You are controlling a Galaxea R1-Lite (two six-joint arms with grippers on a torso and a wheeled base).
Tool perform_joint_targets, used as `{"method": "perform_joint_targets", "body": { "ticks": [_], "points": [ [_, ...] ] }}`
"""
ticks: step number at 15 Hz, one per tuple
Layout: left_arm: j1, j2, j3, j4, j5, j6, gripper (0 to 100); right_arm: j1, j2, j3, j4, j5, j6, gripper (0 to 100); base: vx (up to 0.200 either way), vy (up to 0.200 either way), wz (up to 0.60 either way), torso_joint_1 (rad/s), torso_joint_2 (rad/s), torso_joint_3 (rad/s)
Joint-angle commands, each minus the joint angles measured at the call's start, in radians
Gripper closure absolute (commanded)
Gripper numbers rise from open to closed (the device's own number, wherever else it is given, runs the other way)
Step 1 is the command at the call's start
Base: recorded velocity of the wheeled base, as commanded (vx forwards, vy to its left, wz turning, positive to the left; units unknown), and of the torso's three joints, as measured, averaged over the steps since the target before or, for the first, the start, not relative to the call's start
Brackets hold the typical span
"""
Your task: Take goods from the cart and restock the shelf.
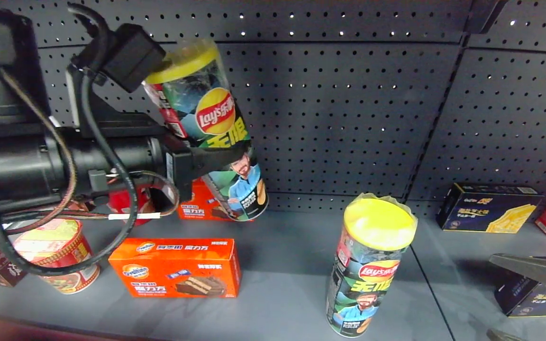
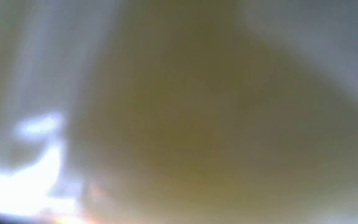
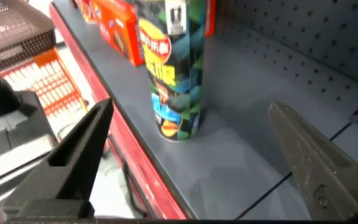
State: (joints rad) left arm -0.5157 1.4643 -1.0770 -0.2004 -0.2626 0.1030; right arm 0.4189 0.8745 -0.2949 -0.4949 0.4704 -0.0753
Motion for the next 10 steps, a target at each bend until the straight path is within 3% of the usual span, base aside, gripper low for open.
{"method": "perform_joint_targets", "body": {
  "ticks": [1,4,6,9,10],
  "points": [
    [-0.040,0.100,-0.044,-0.002,-0.003,0.000,100,0.000,-0.011,0.007,-0.002,-0.004,0.000,0,0.000,0.000,0.00,0.000,0.00,0.000],
    [-0.058,0.177,-0.087,-0.042,-0.012,0.012,100,-0.003,-0.019,0.008,-0.002,-0.004,0.011,0,0.000,0.000,0.00,0.000,0.00,0.000],
    [-0.069,0.248,-0.096,-0.099,-0.092,0.014,100,-0.006,-0.025,0.008,-0.004,-0.004,0.034,0,0.000,0.000,0.00,0.000,0.00,0.000],
    [-0.072,0.312,-0.129,-0.089,-0.109,0.018,100,-0.006,-0.029,0.008,-0.004,-0.004,0.039,0,0.000,0.000,0.00,0.000,0.00,0.000],
    [-0.070,0.327,-0.142,-0.085,-0.149,0.018,100,-0.006,-0.031,0.011,-0.004,-0.004,0.039,0,0.000,0.000,0.00,0.000,0.00,0.000]
  ]
}}
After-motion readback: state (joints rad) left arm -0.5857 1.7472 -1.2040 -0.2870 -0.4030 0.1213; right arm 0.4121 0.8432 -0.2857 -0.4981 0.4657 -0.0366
